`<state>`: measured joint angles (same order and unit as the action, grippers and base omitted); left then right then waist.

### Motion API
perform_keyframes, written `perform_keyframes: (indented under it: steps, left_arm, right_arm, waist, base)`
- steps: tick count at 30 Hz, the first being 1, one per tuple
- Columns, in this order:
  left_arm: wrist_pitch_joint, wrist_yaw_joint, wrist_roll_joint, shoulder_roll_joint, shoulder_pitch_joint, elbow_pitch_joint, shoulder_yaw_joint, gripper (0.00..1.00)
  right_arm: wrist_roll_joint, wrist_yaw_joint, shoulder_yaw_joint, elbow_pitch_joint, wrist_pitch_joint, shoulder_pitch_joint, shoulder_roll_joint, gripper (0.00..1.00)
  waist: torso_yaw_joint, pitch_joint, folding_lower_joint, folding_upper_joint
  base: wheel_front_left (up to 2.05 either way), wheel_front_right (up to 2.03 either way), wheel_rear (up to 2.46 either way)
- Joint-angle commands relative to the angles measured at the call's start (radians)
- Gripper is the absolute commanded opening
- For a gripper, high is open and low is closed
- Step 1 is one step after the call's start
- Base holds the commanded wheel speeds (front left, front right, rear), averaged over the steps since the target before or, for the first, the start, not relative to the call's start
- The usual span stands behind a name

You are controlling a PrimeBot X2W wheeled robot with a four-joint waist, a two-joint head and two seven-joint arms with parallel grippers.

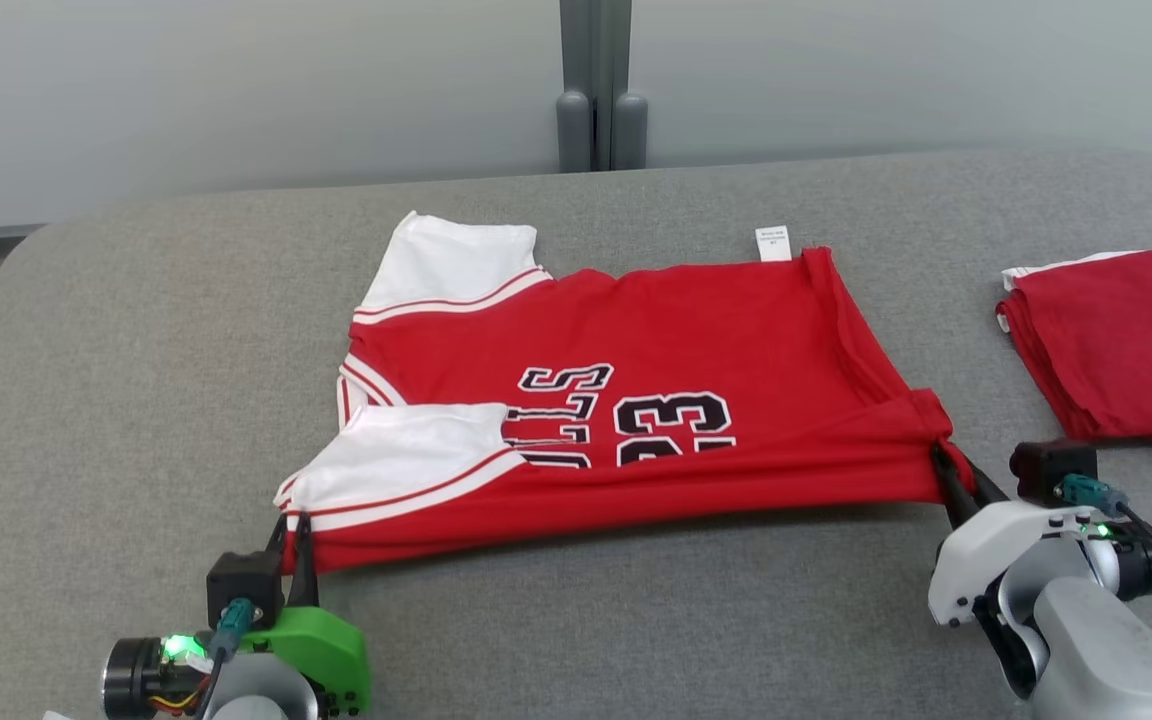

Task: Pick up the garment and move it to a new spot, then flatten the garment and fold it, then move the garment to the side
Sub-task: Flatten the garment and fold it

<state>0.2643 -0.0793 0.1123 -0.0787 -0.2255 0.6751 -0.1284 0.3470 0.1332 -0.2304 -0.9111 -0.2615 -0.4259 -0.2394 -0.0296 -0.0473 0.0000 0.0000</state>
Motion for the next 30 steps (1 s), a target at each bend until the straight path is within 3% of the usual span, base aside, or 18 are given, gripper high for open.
perform_keyframes:
  steps: [1,16,17,19,20,21,22,26,30]
  left_arm:
    - [-0.001,0.003,-0.003,-0.022,0.028,-0.005,0.005,0.0]
    - [-0.005,0.023,0.015,-0.02,0.21,-0.075,-0.027,0.0]
    - [-0.005,0.022,0.014,-0.02,0.211,-0.074,-0.031,0.22]
    - [-0.014,0.023,0.014,-0.018,0.208,-0.069,-0.039,0.35]
    - [-0.016,0.023,0.014,-0.017,0.206,-0.067,-0.042,0.45]
    - [-0.019,0.021,0.014,-0.016,0.202,-0.066,-0.046,0.86]
    - [-0.018,0.016,0.012,-0.015,0.199,-0.068,-0.046,1.0]
    - [-0.001,-0.01,0.023,-0.013,0.167,-0.141,-0.02,1.0]
    - [0.0,0.0,0.019,-0.013,0.158,-0.297,0.004,1.0]
  right_arm:
    - [-0.012,-0.005,0.011,0.001,-0.004,0.026,-0.022,0.0]
    - [0.045,-0.004,0.049,0.157,0.109,0.237,-0.011,0.0]
    - [0.04,-0.004,0.053,0.167,0.114,0.249,-0.007,0.0]
    - [0.037,-0.004,0.066,0.185,0.127,0.268,0.002,0.0]
    - [0.036,-0.004,0.074,0.193,0.131,0.274,0.005,0.0]
    - [0.031,-0.004,0.084,0.205,0.128,0.28,0.009,0.32]
    - [0.031,-0.004,0.093,0.214,0.129,0.283,0.015,1.0]
    - [0.018,-0.003,0.143,0.295,0.099,0.288,0.03,1.0]
    - [0.011,-0.003,0.172,0.39,0.047,0.277,0.047,1.0]
  waist:
    - [0.012,0.038,0.0,0.0]
    - [0.002,0.097,0.0,0.0]
    - [0.0,0.099,0.0,0.0]
    - [-0.003,0.1,0.0,0.0]
    - [-0.003,0.1,0.0,0.0]
    - [-0.003,0.1,0.0,0.0]
    - [-0.003,0.099,0.0,0.0]
    - [0.001,0.088,0.0,0.0]
    - [0.01,0.072,0.0,0.0]
  base:
    - [0.0,0.0,0.0]
    - [0.0,0.0,0.0]
    - [0.0,0.0,0.0]
    - [0.0,0.0,0.0]
    - [0.0,0.0,0.0]
    - [0.0,0.0,0.0]
    - [0.0,0.0,0.0]
    - [0.0,0.0,0.0]
    - [0.0,0.0,0.0]
